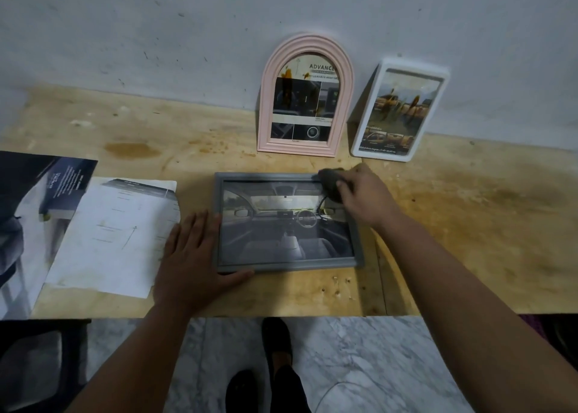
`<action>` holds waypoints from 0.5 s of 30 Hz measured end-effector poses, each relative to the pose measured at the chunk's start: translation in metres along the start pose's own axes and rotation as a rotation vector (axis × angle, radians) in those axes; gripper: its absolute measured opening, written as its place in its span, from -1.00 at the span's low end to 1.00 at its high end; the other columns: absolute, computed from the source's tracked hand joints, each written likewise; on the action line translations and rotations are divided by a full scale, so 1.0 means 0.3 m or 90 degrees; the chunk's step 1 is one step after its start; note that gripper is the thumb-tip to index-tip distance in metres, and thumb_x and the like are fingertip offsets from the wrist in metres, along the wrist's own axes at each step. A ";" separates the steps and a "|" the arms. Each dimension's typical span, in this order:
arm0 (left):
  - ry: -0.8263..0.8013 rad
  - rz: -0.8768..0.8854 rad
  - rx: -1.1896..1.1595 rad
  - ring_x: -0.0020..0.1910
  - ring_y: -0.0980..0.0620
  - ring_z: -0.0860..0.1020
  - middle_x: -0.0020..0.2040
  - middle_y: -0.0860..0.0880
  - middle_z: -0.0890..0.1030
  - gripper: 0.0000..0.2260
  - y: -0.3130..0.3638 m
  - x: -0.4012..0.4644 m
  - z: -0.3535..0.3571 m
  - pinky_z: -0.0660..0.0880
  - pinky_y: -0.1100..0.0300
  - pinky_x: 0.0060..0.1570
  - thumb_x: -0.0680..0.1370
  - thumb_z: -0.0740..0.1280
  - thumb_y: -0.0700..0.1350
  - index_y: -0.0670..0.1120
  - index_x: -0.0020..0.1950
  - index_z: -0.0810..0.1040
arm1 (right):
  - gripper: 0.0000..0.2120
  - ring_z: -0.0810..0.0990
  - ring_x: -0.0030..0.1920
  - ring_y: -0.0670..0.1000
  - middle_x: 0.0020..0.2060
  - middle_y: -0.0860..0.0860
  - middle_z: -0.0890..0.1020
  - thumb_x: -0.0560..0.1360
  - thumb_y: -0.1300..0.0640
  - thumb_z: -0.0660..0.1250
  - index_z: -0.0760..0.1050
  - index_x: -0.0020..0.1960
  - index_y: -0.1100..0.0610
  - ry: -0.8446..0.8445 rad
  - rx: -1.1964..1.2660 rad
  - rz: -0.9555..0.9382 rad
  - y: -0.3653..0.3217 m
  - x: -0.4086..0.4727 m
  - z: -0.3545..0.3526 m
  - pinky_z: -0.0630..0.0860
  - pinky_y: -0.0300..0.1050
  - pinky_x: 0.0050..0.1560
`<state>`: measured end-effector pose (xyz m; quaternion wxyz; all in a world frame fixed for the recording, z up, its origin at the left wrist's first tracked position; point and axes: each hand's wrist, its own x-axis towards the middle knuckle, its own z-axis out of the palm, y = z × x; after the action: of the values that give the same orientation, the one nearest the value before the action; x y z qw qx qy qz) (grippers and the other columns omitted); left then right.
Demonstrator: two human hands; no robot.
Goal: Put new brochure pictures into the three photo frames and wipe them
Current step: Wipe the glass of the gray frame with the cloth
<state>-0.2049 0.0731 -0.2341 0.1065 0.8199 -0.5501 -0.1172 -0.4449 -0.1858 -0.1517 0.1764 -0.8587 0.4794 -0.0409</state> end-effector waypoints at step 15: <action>0.000 0.007 0.009 0.67 -0.08 -0.03 0.69 -0.10 0.05 0.12 -0.007 0.006 0.006 0.02 -0.15 0.62 0.34 0.09 0.67 -0.01 0.69 0.00 | -0.65 0.52 0.10 0.07 0.14 0.02 0.45 0.67 0.10 0.23 0.52 0.43 0.07 -0.233 -0.007 -0.143 0.000 -0.159 0.045 0.51 0.02 0.17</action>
<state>-0.2029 0.0721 -0.2367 0.1016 0.8177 -0.5552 -0.1128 -0.4673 -0.1421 -0.1597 0.2502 -0.9007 0.3409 0.0994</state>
